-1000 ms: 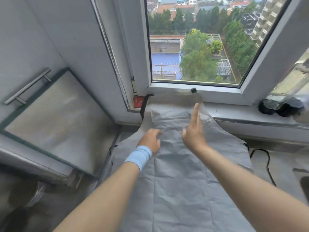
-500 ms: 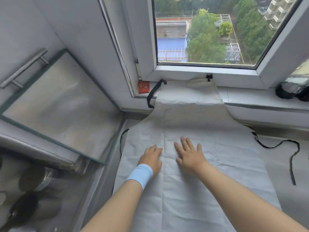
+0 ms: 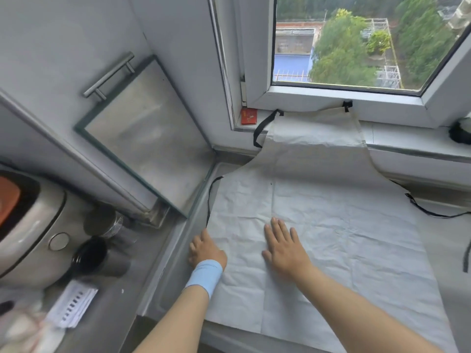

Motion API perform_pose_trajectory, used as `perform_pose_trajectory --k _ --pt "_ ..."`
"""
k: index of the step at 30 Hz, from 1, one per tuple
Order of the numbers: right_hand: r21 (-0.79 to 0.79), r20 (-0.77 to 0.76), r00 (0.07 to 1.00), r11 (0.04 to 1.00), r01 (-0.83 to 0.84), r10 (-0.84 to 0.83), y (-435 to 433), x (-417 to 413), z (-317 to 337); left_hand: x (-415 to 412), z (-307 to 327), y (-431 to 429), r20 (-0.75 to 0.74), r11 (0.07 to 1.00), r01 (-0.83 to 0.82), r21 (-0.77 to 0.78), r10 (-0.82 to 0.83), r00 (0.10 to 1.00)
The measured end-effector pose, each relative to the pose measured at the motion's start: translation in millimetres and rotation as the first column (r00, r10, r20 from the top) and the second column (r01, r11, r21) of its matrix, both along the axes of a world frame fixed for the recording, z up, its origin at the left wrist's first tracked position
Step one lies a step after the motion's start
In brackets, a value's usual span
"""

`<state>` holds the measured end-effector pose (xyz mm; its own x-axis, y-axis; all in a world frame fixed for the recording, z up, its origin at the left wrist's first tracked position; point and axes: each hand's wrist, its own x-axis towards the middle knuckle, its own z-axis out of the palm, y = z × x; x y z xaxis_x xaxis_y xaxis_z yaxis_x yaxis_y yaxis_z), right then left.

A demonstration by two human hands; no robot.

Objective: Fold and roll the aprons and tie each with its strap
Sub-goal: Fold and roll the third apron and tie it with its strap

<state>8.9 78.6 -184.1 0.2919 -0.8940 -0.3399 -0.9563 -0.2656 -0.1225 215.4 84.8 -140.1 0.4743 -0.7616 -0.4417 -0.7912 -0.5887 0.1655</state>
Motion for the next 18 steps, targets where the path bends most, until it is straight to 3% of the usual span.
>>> perform_pose_trajectory --k 4,6,8,11,15,18 --pt "-0.228 0.023 0.997 0.972 -0.065 0.072 24.3 -4.4 6.2 18.9 2.2 10.7 -0.117 0.991 -0.128 0.023 0.13 0.985" --pt "-0.356 0.079 0.988 0.929 -0.099 0.135 49.4 -3.4 7.5 27.3 6.9 18.4 -0.192 0.991 -0.132 0.033 0.136 0.972" --pt "-0.386 0.119 0.981 0.917 -0.098 0.154 72.9 -2.8 7.4 31.2 15.6 28.5 -0.228 0.993 -0.121 0.002 0.118 0.966" --pt "-0.292 0.099 0.991 0.954 -0.062 0.095 84.0 -3.2 4.5 31.2 31.3 41.6 -0.263 0.994 -0.105 0.008 0.103 0.959" --pt "-0.071 -0.017 0.99 0.988 -0.139 0.138 94.2 -6.8 20.9 24.2 61.6 59.7 -0.377 1.0 0.001 0.03 0.011 0.926" --pt "0.123 0.126 0.99 0.989 -0.08 0.064 94.3 -11.4 37.4 7.4 86.1 62.8 -0.545 0.998 0.023 -0.063 -0.054 0.836"
